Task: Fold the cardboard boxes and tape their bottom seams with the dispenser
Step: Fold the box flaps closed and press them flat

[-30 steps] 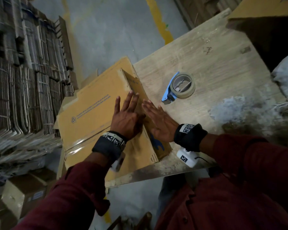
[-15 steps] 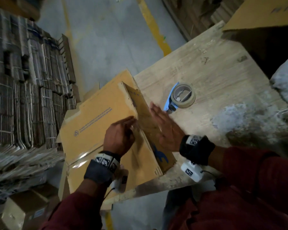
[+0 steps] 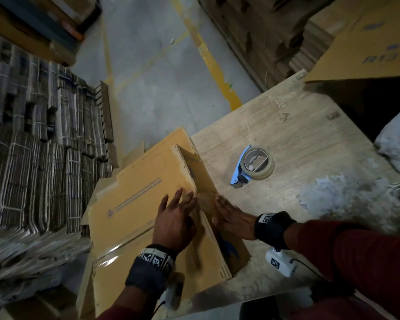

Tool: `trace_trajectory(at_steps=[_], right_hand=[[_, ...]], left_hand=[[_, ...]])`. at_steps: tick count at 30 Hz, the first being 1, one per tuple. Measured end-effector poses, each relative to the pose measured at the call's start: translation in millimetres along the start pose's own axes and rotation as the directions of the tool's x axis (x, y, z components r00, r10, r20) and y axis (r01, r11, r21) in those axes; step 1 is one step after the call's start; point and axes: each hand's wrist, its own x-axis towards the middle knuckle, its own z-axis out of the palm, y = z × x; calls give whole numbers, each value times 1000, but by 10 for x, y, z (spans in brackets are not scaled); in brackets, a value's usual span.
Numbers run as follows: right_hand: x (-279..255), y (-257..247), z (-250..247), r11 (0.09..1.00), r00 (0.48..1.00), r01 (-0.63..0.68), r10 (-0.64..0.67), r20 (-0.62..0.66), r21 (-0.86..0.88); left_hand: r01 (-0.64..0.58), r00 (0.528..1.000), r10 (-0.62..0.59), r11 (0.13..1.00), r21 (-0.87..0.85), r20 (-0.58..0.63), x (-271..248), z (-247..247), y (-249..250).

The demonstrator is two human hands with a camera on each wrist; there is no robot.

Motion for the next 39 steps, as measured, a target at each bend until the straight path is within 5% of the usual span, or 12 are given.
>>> trace_trajectory(at_steps=[5, 9, 16, 20, 24, 30, 34, 36, 39], right_hand=[[-38, -182, -101, 987, 975, 148, -156, -161, -58], [90, -364, 100, 963, 954, 264, -270, -131, -58], [-151, 35, 72, 994, 995, 84, -79, 67, -77], [-77, -248, -60, 976, 971, 207, -214, -109, -71], [30, -338, -9, 961, 974, 213, -224, -43, -178], [-15, -318, 10, 971, 989, 122, -138, -62, -207], [-120, -654, -79, 853, 887, 180, -356, -293, -490], [-83, -743, -163, 700, 844, 255, -497, -199, -667], [27, -739, -281, 502, 899, 280, -435, 41, -818]], left_hand=[[76, 997, -77, 986, -146, -7, -97, 68, -25], [72, 997, -69, 986, -151, 23, -89, 93, -7], [85, 994, -75, 986, -140, 74, -135, 149, 9], [70, 997, -67, 982, -177, 23, -138, 247, -3], [37, 999, -28, 947, -320, 33, -241, 400, 46], [275, 949, -225, 934, -227, 222, -560, 448, -66], [313, 934, -257, 924, -221, 247, -670, 432, -236], [306, 942, -262, 926, -220, 209, -630, 480, -227], [315, 946, -284, 920, -233, 159, -595, 573, -190]])
